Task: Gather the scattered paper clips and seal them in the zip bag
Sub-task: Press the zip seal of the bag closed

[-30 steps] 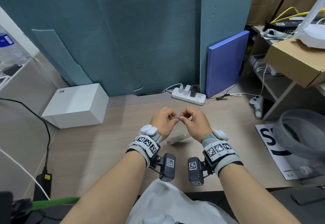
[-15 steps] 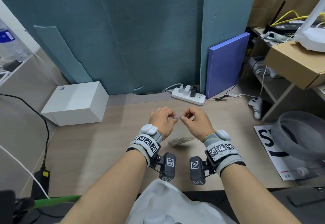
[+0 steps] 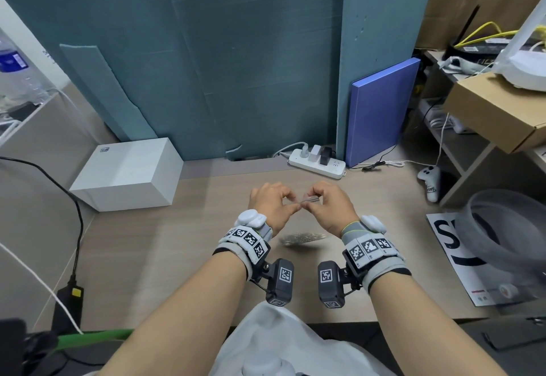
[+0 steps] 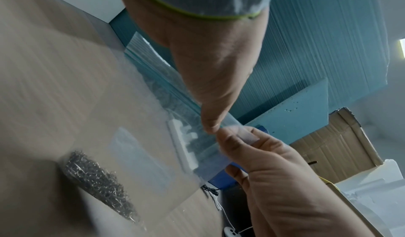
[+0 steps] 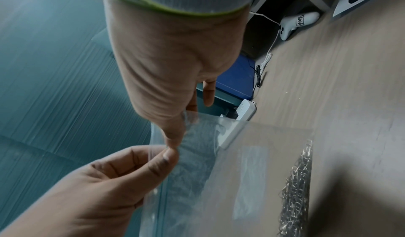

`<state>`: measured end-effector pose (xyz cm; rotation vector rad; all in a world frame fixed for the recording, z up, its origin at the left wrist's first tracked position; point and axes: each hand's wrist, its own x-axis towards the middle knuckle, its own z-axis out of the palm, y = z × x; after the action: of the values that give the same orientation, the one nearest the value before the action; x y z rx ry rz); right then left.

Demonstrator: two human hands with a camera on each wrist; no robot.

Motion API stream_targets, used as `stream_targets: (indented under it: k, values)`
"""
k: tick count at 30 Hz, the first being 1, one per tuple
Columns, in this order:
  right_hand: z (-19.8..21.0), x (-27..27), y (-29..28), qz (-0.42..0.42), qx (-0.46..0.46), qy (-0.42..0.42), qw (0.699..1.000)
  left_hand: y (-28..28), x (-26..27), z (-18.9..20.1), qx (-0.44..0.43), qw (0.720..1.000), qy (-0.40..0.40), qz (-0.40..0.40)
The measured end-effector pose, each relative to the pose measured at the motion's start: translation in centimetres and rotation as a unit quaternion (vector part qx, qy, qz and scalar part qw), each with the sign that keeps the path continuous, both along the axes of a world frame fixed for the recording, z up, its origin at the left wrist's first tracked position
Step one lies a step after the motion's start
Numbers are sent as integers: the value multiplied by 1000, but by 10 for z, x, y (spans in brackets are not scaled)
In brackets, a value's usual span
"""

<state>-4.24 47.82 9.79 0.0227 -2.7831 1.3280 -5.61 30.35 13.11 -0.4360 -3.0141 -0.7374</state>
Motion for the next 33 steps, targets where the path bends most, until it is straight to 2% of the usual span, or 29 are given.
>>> stream_targets:
  k: [6,11,15,19,26,33]
  values:
    - [7,3,-3,-20,18,6,1000,-3,1,1,-21,1000,6,-4]
    - [19,-1,-4,1,120,-7,993,-6,1,0,-23,1000,8,-4]
    - [20,-2,-5,-10,148,-2,989,-11,0,-2,-36,999,1,6]
    - [32,-4,-20,27,251,30,967,-10,0,-2,-50,999,20,-2]
    - [34,-6,-22,25,270,17,963,-19,-2,-3,-47,998,20,28]
    - [37,-9,-35,57,311,31,948,-15,-1,-7,-65,997,29,4]
